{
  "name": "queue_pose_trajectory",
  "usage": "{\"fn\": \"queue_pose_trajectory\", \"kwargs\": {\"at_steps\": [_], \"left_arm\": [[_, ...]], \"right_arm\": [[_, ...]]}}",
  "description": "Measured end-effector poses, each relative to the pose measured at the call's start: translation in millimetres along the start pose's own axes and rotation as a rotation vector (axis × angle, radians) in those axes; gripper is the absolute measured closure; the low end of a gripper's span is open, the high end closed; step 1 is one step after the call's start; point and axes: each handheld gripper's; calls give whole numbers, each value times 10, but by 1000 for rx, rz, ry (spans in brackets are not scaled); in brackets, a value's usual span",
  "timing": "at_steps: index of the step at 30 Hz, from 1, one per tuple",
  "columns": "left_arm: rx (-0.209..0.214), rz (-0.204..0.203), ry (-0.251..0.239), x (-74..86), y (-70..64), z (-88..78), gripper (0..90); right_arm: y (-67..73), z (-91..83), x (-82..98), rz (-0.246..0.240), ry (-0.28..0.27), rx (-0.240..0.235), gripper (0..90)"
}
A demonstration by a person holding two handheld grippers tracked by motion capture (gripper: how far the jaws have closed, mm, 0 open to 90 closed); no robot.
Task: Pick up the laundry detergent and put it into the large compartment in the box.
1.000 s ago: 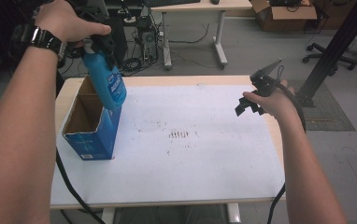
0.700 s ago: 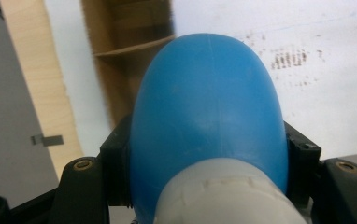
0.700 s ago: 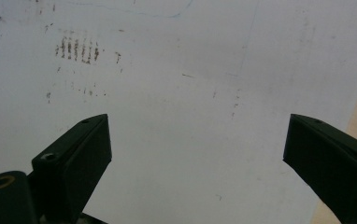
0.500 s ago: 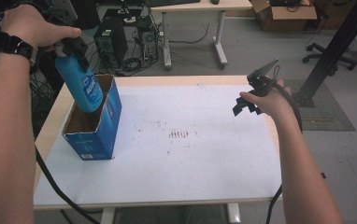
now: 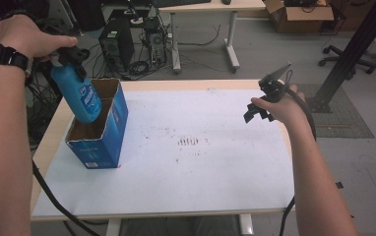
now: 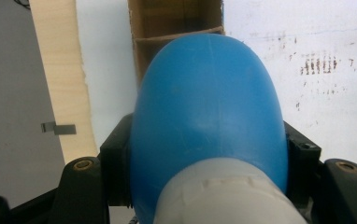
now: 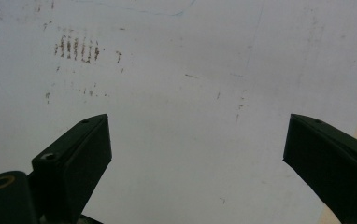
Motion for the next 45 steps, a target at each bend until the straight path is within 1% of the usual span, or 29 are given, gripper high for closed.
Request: {"fn": "queue_pose_trajectory", "kwargs": {"at_steps": [7, 9, 10, 11, 19, 21, 24, 34, 40, 45], "left_arm": [[3, 2, 10, 24, 30, 145, 373], [1, 6, 18, 31, 32, 208, 373], [2, 7, 22, 36, 31, 267, 373], [2, 7, 22, 36, 31, 267, 373], [5, 9, 37, 51, 26, 475, 373], [0, 5, 40, 57, 31, 543, 373], [-4, 5, 41, 61, 39, 586, 373], [-17, -1, 60, 84, 53, 828, 373], [-10, -2, 69, 100, 57, 975, 373], [-17, 2, 80, 108, 51, 1083, 373]], "right_arm": [[13, 25, 5, -4, 5, 1, 77], [16, 31, 6, -3, 6, 0, 78], [22, 32, 8, -3, 5, 1, 78], [22, 32, 8, -3, 5, 1, 78], [48, 48, 11, -10, 5, 3, 78], [54, 61, 13, -12, 6, 2, 78], [56, 71, 14, -14, 6, 1, 78], [67, 117, 18, -16, 11, 1, 78], [62, 140, 30, -15, 14, 0, 78], [66, 159, 35, -19, 14, 1, 78]]}}
Point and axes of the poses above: each handheld gripper's, and its own axes: z roughly forward along the jaws, x roughly out of its underside, y roughly to its left, and after that the axes turned 3 degrees about -y, right-handed
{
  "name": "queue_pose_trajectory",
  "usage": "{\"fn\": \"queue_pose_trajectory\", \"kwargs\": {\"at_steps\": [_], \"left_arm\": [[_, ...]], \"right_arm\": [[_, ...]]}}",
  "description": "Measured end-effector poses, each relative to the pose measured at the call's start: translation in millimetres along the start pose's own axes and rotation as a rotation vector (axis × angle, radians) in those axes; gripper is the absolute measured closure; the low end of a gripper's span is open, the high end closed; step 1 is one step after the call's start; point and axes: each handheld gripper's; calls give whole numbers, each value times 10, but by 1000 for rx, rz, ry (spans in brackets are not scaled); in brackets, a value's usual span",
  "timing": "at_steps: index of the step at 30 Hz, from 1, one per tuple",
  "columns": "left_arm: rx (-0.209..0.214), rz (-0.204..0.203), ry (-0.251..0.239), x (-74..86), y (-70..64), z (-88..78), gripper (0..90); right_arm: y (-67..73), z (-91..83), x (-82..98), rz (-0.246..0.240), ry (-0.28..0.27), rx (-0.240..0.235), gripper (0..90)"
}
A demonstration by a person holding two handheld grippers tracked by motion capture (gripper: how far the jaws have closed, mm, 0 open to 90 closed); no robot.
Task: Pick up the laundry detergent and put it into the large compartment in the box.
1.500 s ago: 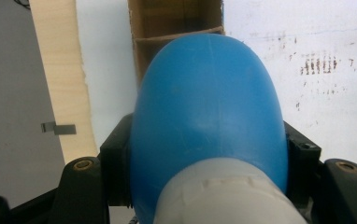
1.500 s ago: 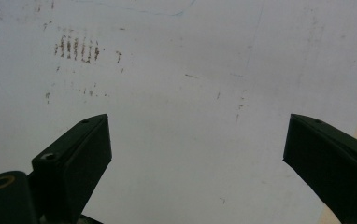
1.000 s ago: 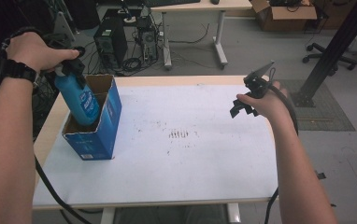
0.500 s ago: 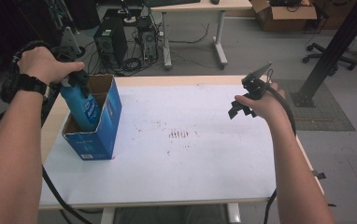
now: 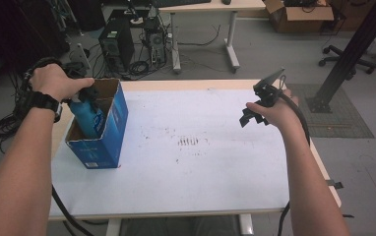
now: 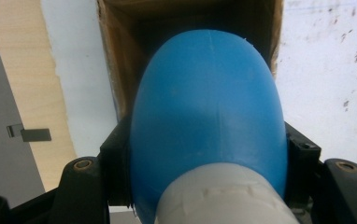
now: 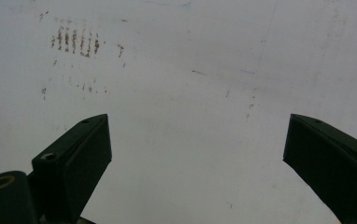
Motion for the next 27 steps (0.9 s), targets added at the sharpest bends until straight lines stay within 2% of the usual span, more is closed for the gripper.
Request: {"fn": "queue_pose_trajectory", "kwargs": {"at_steps": [6, 27], "left_arm": [[3, -3, 1, 16, 21, 146, 373], [-9, 8, 11, 36, 37, 429, 373]], "right_arm": [[-1, 32, 7, 3, 3, -2, 78], [0, 83, 6, -1, 9, -2, 78]]}}
Point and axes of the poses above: each handheld gripper's, and its own axes: z roughly forward along the jaws, x roughly out of its underside, y roughly to its left, and after that the axes turned 3 degrees about -y, right-handed
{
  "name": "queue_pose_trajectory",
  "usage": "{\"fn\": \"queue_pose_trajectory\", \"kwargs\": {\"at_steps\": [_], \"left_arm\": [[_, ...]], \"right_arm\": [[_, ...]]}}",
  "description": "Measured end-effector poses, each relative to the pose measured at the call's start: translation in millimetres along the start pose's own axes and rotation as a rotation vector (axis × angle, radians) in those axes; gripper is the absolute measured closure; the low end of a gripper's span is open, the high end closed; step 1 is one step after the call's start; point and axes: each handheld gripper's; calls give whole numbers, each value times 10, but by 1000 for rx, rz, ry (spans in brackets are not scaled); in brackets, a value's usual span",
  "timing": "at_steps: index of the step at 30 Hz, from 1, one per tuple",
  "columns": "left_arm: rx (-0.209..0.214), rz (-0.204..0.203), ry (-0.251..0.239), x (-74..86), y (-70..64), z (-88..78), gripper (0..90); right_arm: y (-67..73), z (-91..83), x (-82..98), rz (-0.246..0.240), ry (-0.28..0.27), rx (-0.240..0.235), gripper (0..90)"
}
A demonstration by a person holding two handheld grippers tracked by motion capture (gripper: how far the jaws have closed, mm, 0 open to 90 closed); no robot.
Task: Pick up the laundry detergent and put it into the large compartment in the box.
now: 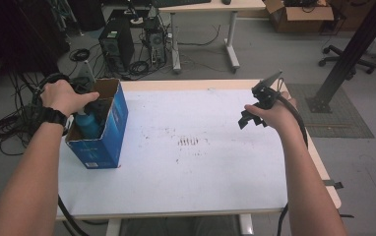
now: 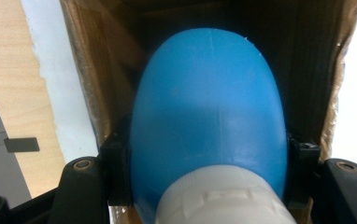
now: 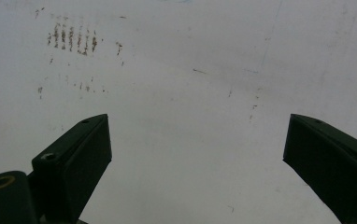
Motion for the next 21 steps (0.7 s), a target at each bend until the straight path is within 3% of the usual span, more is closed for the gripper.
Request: {"fn": "queue_pose_trajectory", "kwargs": {"at_steps": [21], "left_arm": [[-6, 8, 8, 8, -54, 125, 372]], "right_arm": [[-15, 34, 16, -1, 1, -5, 78]]}}
Point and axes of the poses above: each handheld gripper's, and its own axes: z roughly forward along the jaws, x roughly out of its underside, y roughly to its left, and after that the axes turned 3 degrees about -y, right-handed
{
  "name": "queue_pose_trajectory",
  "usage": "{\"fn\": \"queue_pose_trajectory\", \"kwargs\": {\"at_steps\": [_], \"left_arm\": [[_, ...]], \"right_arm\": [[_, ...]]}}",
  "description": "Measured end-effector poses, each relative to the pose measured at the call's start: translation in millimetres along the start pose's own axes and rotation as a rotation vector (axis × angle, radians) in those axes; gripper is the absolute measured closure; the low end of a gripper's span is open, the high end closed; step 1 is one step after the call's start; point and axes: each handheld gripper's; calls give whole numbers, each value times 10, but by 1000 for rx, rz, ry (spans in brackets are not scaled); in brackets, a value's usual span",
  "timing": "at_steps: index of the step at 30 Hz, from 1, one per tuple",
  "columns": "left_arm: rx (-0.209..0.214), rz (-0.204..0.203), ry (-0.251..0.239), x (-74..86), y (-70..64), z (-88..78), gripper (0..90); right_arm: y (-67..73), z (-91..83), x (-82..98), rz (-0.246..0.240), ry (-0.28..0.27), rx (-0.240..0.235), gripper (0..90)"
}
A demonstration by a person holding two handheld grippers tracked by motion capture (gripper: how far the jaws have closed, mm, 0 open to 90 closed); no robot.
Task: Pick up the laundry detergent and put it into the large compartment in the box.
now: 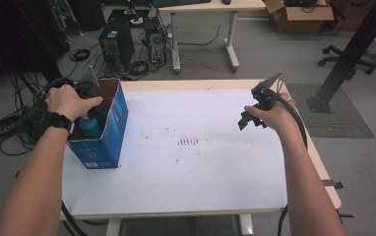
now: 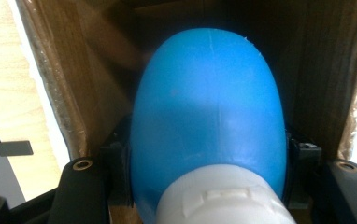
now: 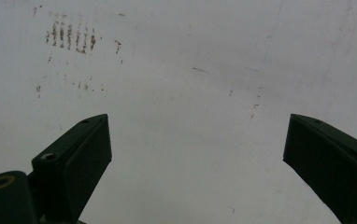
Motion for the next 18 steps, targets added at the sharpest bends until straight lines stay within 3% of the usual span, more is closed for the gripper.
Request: {"fn": "queue_pose_trajectory", "kwargs": {"at_steps": [18], "left_arm": [[1, 4, -5, -9, -12, 38, 370]], "right_arm": [[-9, 27, 1, 0, 2, -2, 78]]}}
Point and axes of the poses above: each handheld gripper's, and its own axes: z roughly forward along the jaws, x roughly out of its underside, y roughly to its left, and after that the axes turned 3 degrees about -y, right-handed
